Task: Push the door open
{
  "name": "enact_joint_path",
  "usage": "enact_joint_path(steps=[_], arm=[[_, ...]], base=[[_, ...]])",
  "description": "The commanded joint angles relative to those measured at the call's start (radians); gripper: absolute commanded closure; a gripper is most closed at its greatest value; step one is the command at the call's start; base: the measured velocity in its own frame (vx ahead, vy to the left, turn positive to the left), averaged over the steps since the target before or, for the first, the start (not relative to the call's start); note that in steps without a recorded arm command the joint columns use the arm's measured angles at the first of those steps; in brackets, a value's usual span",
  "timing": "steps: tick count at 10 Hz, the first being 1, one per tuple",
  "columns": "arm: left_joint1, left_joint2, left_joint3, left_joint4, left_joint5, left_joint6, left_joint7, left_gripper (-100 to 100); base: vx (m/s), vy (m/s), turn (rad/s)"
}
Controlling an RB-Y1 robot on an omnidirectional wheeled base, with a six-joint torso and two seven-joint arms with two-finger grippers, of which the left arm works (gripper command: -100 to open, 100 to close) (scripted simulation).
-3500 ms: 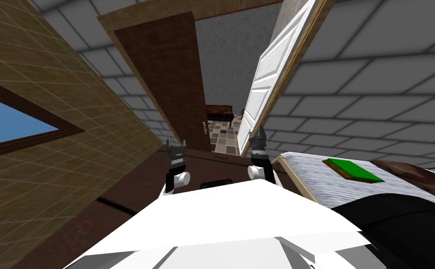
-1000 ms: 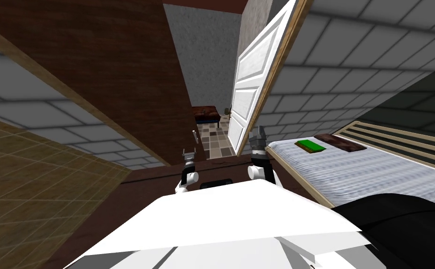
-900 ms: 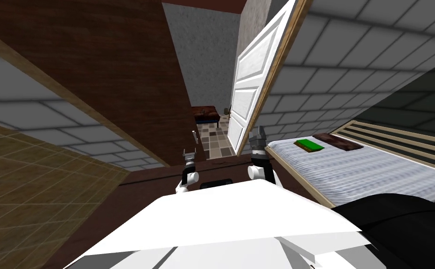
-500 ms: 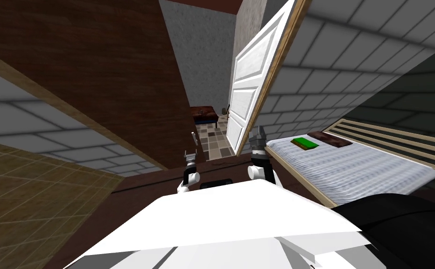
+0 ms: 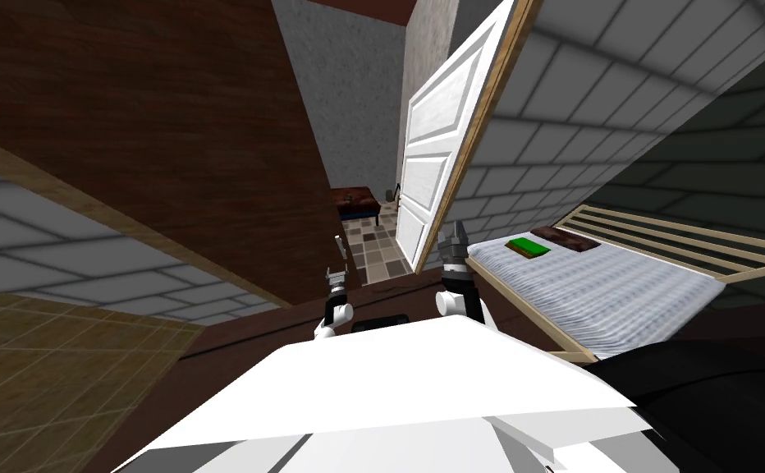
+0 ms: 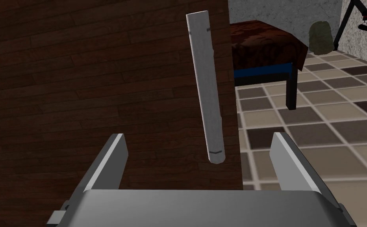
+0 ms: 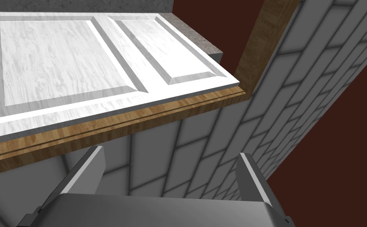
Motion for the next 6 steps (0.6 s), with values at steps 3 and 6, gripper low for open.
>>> enact_joint_path(steps=[3, 6], arm=[[-0.030, -0.008, -0.012, 0.079, 0.025, -0.022, 0.049, -100], [-0.055, -0.018, -0.023, 0.145, 0.049, -0.036, 0.089, -100]], base=[[0.046, 0.059, -0.089], [0.051, 0.075, -0.100]])
